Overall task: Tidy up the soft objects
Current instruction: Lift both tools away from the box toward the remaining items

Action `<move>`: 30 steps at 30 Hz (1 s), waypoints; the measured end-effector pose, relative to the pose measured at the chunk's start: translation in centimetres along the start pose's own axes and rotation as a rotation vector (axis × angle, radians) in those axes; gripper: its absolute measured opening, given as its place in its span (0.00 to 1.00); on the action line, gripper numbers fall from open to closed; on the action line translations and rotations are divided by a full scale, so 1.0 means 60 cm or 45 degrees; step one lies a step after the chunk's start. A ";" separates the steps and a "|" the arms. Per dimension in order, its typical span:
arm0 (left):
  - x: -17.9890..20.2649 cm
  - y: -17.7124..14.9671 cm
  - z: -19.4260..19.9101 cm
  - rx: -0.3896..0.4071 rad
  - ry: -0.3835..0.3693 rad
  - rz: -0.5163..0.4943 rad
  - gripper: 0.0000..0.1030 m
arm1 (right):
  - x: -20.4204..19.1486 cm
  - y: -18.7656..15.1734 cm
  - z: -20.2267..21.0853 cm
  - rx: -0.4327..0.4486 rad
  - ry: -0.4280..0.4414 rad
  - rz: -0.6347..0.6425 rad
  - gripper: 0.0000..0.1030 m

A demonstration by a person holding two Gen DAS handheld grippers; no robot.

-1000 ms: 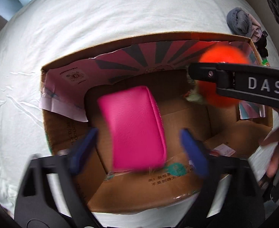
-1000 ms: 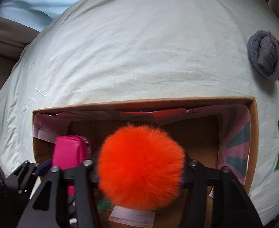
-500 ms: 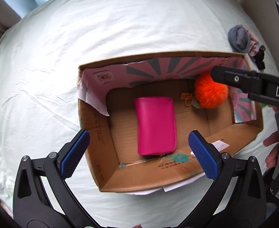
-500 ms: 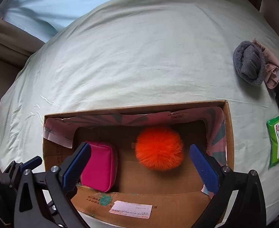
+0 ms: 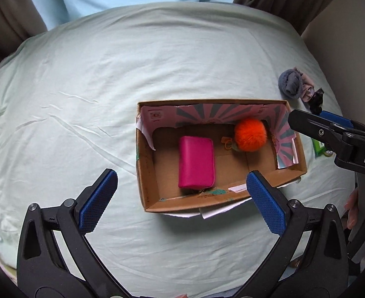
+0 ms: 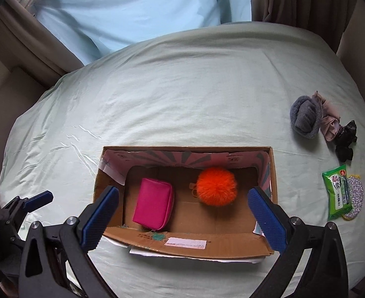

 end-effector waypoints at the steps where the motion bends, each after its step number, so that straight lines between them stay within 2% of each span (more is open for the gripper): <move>1: 0.001 -0.003 0.016 0.017 -0.006 0.008 1.00 | -0.001 0.000 0.016 0.016 -0.010 0.008 1.00; 8: 0.011 -0.028 0.120 0.130 0.004 0.077 1.00 | -0.011 0.003 0.149 0.194 -0.068 0.059 1.00; 15: 0.032 -0.040 0.225 0.284 0.014 0.093 1.00 | 0.007 0.003 0.274 0.408 -0.112 0.025 1.00; 24: 0.092 -0.025 0.325 0.486 0.013 0.053 1.00 | 0.087 -0.018 0.397 0.623 -0.238 -0.017 1.00; 27: 0.120 -0.019 0.340 0.539 0.039 0.035 1.00 | 0.121 -0.030 0.421 0.661 -0.249 -0.021 1.00; 30: 0.154 -0.018 0.343 0.559 0.042 0.041 1.00 | 0.155 -0.044 0.425 0.653 -0.251 -0.018 1.00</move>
Point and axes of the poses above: each gripper's, at about its wrist camera, not at the fingertips, and z roughly against the way its jaws point, x to its right, y to its top, the point moved 10 cm from there along -z, roughly the way its jaws point, and after that the axes turned 7 degrees about -y, right-handed, at the moved point
